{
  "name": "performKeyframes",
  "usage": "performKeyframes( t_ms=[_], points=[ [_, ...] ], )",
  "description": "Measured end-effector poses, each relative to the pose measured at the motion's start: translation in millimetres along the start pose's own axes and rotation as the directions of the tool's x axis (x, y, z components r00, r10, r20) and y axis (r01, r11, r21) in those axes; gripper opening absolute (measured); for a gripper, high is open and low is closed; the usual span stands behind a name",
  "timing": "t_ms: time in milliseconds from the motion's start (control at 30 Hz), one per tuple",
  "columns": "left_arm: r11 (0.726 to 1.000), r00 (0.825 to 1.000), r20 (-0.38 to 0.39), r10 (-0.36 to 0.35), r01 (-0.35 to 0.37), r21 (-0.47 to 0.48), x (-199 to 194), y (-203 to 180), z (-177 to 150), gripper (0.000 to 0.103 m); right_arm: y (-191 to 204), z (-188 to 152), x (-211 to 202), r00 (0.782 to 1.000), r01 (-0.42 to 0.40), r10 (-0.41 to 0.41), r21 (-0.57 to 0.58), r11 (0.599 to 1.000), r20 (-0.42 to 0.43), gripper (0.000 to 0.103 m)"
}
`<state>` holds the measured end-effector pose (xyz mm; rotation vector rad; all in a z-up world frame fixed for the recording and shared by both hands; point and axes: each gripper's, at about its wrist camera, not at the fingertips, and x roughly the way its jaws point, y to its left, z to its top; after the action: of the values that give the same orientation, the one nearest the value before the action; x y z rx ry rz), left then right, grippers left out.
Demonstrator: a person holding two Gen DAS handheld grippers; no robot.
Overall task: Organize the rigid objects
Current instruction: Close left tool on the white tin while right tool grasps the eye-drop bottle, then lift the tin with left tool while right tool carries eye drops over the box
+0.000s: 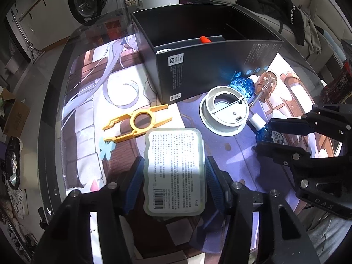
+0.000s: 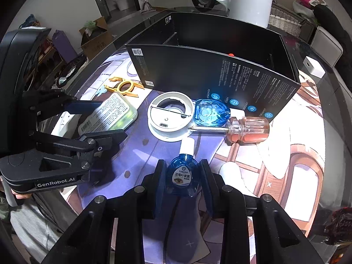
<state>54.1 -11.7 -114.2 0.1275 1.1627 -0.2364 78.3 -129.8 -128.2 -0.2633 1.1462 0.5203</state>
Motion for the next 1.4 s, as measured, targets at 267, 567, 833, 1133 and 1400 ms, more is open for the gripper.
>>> performKeyframes(
  t_ms=[267,567,833,1133,1400],
  points=[
    [1.000,0.995,0.099,-0.002,0.003,-0.014,-21.8,0.7,2.6,0.054,2.5,-0.7,-16.2,0.998,-0.014,0.012,0.017,1.000,0.068,0.031],
    [1.000,0.935,0.354,0.019,-0.022,0.005,-74.1,-4.1,4.3,0.054,-5.5,3.3,-66.8,0.950,-0.004,-0.012,0.049,0.999,0.313,0.031],
    [0.997,0.760,0.649,0.043,-0.070,0.016,-129.9,-8.4,-10.0,0.055,3.8,-2.9,-119.4,0.834,0.022,-0.042,0.043,0.999,0.550,0.031],
    [0.998,0.601,0.798,0.054,-0.021,-0.052,-166.5,12.3,-22.0,0.055,12.9,-28.0,-176.3,0.611,0.010,-0.046,0.051,0.999,0.790,0.031],
    [0.998,0.605,0.794,0.050,-0.008,-0.057,-163.8,16.0,-19.9,0.055,26.7,-33.4,-183.0,0.577,0.036,-0.017,-0.004,0.999,0.817,0.031]
  ],
)
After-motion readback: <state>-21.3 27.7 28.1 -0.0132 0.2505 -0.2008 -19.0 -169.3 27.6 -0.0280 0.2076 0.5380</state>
